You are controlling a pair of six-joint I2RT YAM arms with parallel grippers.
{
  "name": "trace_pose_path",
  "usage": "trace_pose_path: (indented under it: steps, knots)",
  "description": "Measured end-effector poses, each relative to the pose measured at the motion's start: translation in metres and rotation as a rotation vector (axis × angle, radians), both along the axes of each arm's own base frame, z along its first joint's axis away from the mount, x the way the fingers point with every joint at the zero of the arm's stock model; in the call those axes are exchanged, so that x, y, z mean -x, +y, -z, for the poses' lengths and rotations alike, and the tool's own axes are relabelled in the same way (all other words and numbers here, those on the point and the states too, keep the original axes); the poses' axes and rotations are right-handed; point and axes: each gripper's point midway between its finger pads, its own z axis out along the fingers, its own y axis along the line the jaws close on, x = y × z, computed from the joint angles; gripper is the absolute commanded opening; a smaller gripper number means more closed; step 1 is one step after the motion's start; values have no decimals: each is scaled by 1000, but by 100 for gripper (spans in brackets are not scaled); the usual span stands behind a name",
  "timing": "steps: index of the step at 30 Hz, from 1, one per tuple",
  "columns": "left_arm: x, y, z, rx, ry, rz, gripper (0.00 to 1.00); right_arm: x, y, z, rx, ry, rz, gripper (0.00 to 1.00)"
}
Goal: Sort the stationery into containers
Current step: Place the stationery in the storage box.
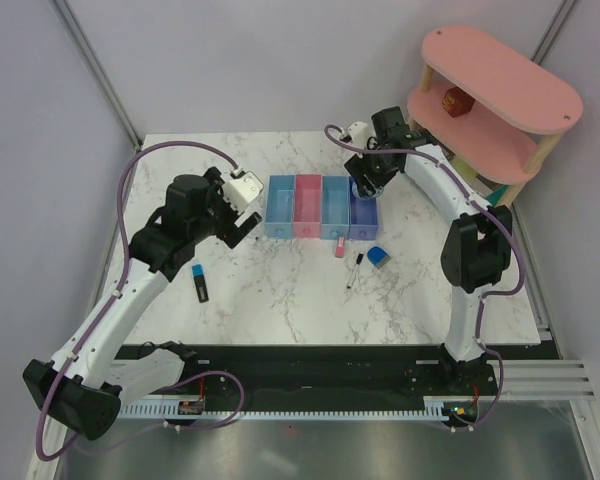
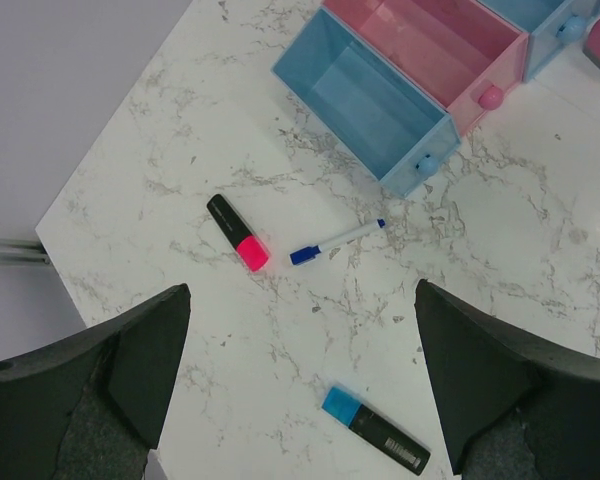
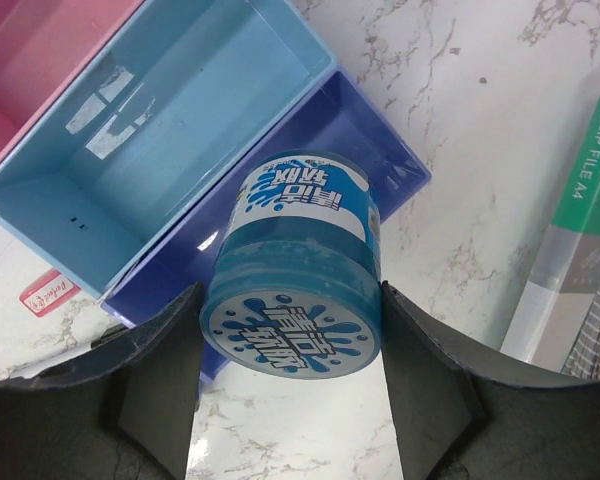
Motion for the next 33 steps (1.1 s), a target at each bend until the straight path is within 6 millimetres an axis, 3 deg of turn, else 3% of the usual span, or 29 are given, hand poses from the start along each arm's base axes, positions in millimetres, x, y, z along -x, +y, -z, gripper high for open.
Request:
trace_pose_path:
  steps: [14,18,29,33]
  knots:
    - [-2,4,-8,4,-16,-15,100,-11,10,50,67,37,-13,25]
    - [-1,5,-9,6,-20,-17,100,-13,13,50,83,23,-13,36]
    - [0,5,-11,19,-18,-23,100,-23,16,50,155,-54,-13,50]
    - [1,3,-10,28,-13,-17,100,-25,17,49,174,-70,-17,69]
